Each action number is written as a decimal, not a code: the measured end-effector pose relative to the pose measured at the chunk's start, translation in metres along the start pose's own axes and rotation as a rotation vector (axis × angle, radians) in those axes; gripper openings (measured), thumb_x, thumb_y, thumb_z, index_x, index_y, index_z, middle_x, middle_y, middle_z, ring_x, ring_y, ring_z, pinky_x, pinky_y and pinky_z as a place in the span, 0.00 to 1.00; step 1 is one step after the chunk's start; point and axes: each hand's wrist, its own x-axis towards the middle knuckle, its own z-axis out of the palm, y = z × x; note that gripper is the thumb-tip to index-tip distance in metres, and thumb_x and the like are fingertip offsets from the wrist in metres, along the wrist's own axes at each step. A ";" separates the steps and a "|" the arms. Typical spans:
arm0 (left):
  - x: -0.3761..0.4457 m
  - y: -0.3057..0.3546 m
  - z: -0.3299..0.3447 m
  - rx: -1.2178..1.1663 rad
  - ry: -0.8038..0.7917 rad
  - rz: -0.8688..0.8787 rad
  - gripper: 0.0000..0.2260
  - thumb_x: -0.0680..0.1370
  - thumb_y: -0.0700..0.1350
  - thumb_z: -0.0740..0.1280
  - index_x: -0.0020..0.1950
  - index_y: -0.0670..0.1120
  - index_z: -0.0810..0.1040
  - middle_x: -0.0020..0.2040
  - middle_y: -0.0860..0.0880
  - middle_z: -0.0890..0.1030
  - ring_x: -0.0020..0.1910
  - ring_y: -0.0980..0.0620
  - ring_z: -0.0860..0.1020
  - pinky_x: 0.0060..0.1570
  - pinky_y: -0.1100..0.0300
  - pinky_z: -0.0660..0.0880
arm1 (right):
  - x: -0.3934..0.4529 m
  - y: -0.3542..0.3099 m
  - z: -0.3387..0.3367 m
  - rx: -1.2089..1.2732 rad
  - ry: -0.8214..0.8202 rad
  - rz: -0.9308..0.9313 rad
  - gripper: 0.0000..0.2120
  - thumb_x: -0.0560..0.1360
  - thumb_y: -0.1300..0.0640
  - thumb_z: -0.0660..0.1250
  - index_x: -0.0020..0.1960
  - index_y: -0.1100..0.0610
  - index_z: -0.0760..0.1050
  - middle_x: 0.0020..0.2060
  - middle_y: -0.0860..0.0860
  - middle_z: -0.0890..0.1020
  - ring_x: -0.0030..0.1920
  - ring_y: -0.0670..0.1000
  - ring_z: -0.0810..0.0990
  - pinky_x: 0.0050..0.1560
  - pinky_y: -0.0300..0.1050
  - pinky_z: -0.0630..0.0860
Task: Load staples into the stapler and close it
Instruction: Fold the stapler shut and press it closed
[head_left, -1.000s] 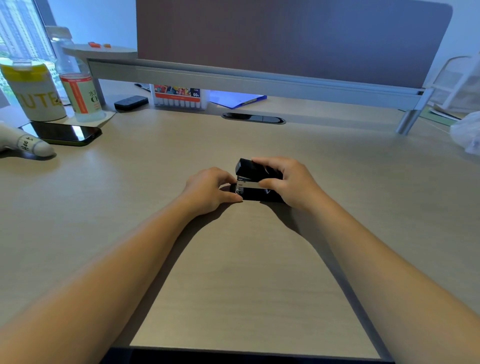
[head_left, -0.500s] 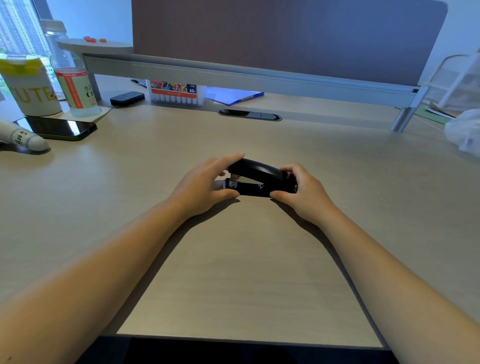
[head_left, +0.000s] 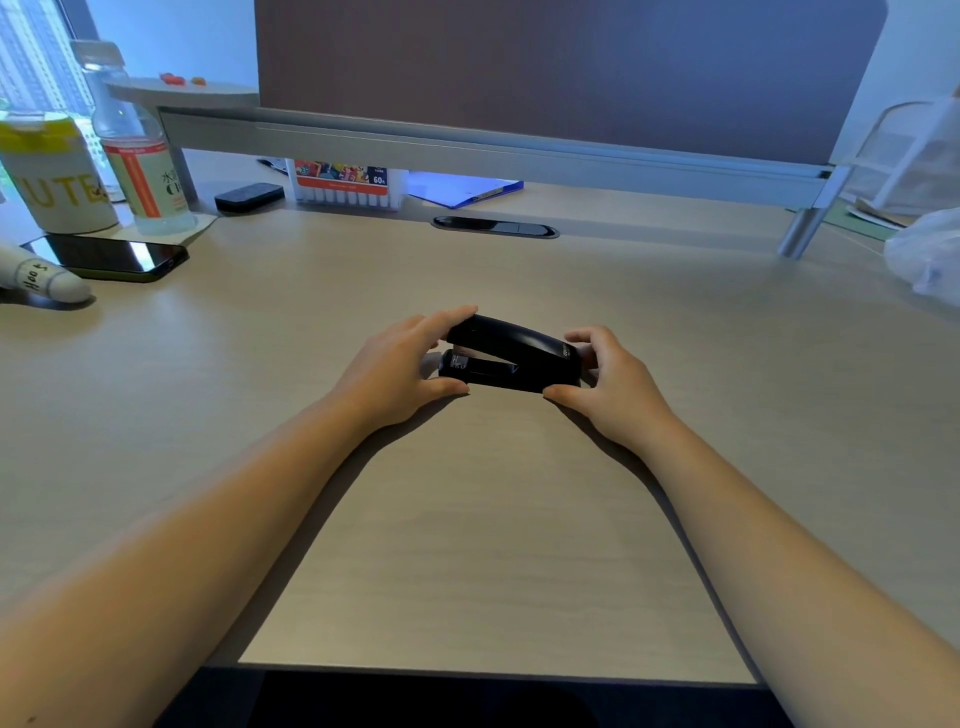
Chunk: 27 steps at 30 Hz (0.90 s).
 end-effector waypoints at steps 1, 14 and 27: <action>0.000 0.000 0.000 -0.003 -0.006 -0.013 0.32 0.69 0.47 0.69 0.69 0.55 0.58 0.64 0.45 0.73 0.62 0.47 0.71 0.60 0.52 0.68 | -0.001 0.001 -0.001 -0.008 0.005 0.010 0.25 0.68 0.59 0.69 0.63 0.56 0.63 0.59 0.56 0.76 0.59 0.55 0.73 0.55 0.47 0.69; 0.058 -0.019 0.007 0.030 0.018 -0.069 0.29 0.72 0.42 0.65 0.70 0.52 0.57 0.59 0.44 0.79 0.55 0.44 0.76 0.56 0.52 0.71 | 0.062 0.004 0.008 -0.145 0.060 0.019 0.18 0.70 0.57 0.67 0.57 0.56 0.65 0.53 0.56 0.78 0.52 0.57 0.76 0.57 0.59 0.73; 0.191 -0.076 0.034 -0.065 0.046 -0.160 0.29 0.72 0.38 0.65 0.70 0.51 0.57 0.60 0.39 0.76 0.58 0.40 0.74 0.61 0.47 0.69 | 0.199 0.034 0.021 -0.170 0.083 0.067 0.19 0.72 0.59 0.65 0.59 0.59 0.63 0.56 0.61 0.77 0.55 0.61 0.75 0.55 0.56 0.72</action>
